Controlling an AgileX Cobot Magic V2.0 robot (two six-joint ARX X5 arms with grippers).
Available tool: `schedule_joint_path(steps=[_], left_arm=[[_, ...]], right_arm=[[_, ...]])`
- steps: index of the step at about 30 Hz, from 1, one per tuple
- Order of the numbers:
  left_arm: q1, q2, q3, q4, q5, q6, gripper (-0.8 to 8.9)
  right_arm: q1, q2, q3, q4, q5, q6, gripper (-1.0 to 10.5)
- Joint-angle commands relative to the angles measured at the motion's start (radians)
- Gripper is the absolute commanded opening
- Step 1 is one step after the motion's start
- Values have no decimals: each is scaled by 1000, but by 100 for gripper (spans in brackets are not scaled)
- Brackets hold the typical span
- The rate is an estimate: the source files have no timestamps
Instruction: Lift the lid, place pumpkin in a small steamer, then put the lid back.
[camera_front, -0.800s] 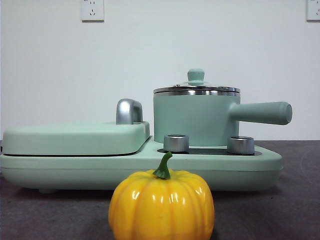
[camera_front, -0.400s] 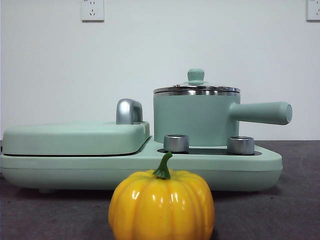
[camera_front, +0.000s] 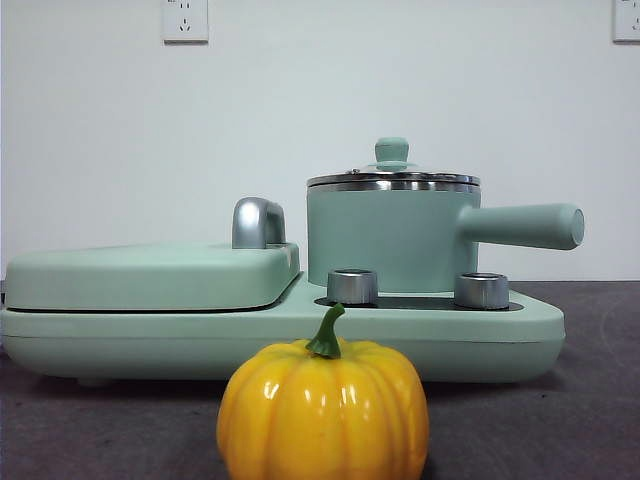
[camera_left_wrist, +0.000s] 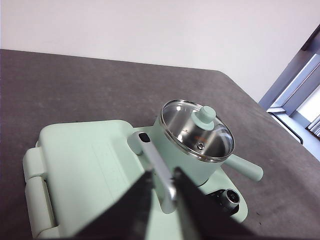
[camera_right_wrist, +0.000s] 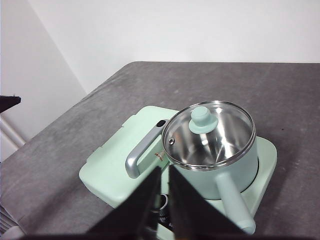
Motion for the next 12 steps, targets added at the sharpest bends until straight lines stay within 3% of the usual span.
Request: schedule_joint_path(steps=[1,7,12], left_arm=[[-2,3,20,9,6,11,289],[-3,12,21,10,6,10,479],[-30,53,30,14,6,9,514]], right_arm=[[0,4,13,7,-3,-11,166],[0,4,13,7,-3,-11,449],[0,4,13,6,-3,-11,478]])
